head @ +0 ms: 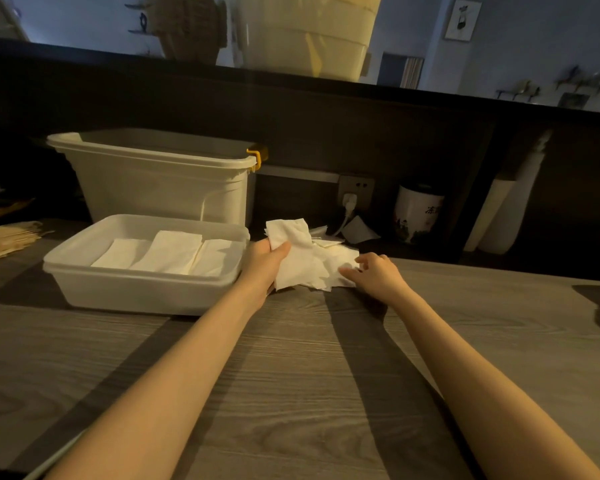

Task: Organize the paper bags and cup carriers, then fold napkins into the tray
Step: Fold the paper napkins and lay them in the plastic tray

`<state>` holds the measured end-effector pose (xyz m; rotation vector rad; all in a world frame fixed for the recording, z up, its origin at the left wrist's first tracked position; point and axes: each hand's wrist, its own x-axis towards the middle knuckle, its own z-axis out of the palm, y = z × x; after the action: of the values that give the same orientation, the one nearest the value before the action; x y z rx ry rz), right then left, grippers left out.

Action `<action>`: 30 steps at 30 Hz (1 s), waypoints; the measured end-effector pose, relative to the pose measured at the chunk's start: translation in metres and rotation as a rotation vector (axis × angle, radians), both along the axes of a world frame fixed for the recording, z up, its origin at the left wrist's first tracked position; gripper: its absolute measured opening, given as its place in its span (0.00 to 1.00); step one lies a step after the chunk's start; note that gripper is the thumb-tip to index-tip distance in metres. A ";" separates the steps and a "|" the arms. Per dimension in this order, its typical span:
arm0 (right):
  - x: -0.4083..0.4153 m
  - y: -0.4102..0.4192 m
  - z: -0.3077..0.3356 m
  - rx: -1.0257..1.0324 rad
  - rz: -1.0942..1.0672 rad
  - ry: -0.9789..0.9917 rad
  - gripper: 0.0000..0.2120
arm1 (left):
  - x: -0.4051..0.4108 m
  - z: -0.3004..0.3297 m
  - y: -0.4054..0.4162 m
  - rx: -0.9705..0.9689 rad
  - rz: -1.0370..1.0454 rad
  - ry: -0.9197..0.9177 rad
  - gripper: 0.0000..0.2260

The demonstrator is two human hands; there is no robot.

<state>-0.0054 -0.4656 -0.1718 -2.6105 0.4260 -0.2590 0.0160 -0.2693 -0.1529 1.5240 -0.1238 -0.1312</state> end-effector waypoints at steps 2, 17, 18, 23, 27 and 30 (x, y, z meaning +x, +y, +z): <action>0.007 0.000 -0.004 -0.059 -0.048 0.022 0.35 | 0.000 0.000 -0.001 0.014 0.005 -0.012 0.15; 0.020 0.013 0.007 0.311 -0.037 -0.015 0.23 | 0.002 0.001 -0.002 0.142 0.086 -0.078 0.13; 0.019 0.013 0.009 0.361 -0.013 -0.054 0.21 | 0.002 0.000 -0.002 0.134 0.094 -0.074 0.12; 0.011 0.011 0.018 0.557 -0.028 -0.077 0.15 | 0.004 -0.001 -0.001 0.123 0.124 -0.052 0.09; 0.007 0.007 0.019 0.506 -0.013 -0.073 0.12 | 0.003 -0.001 -0.001 0.115 0.090 -0.066 0.09; 0.004 0.008 0.036 0.346 -0.004 -0.281 0.11 | 0.002 0.000 -0.001 0.082 0.083 -0.048 0.13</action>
<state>-0.0011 -0.4576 -0.1361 -2.1954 0.3424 -0.4986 0.0183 -0.2703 -0.1529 1.6125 -0.0941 -0.0333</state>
